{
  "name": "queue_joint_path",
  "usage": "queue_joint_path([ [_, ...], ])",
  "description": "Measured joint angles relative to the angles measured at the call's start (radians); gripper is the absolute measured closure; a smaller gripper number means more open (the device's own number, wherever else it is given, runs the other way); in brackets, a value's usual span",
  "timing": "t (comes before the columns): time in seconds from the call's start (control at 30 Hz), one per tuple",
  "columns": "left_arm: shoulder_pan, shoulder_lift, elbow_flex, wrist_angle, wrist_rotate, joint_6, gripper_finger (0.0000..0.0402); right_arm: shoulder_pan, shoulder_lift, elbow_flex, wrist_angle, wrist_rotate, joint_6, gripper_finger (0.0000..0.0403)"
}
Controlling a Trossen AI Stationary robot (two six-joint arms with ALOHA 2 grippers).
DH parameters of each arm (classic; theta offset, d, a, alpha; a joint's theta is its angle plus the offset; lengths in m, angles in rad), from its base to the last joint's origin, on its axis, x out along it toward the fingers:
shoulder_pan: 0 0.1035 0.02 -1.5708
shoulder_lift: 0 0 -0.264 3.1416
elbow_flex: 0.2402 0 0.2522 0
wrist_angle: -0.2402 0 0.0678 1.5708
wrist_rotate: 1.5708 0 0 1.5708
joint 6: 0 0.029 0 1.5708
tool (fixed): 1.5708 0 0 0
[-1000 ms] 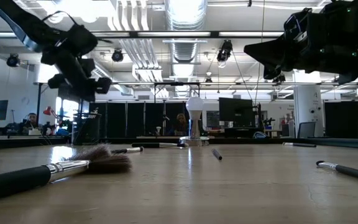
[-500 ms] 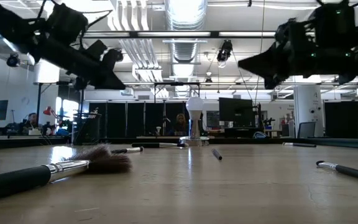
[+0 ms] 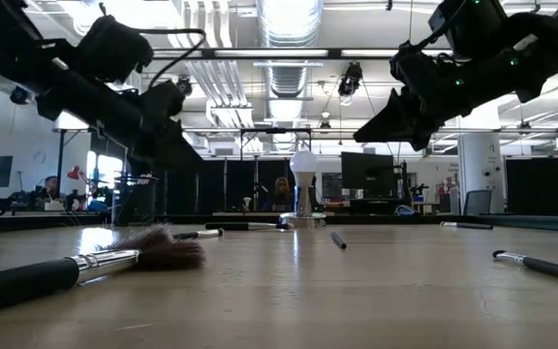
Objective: Put items in baskets/containers
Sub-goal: Put the black blush brush into the black brush holder
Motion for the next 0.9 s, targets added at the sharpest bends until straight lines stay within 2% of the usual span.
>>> queue_joint_path([
  [0.23,-0.111,0.149,0.171,-0.306,-0.055,-0.235,0.0343,0.002,0.0,0.002,-0.001,0.0,-0.018,0.0394],
  [0.47,-0.132,0.304,0.386,-0.599,-0.121,-0.325,0.0282,0.003,0.0,0.001,-0.003,-0.001,-0.043,0.0394],
  [0.7,-0.129,0.4,0.472,-0.647,-0.129,-0.387,0.0267,0.011,0.0,-0.005,-0.007,-0.005,-0.055,0.0394],
  [0.9,-0.125,0.442,0.481,-0.685,-0.143,-0.442,0.0283,0.018,0.0,-0.01,-0.007,-0.006,-0.072,0.0394],
])
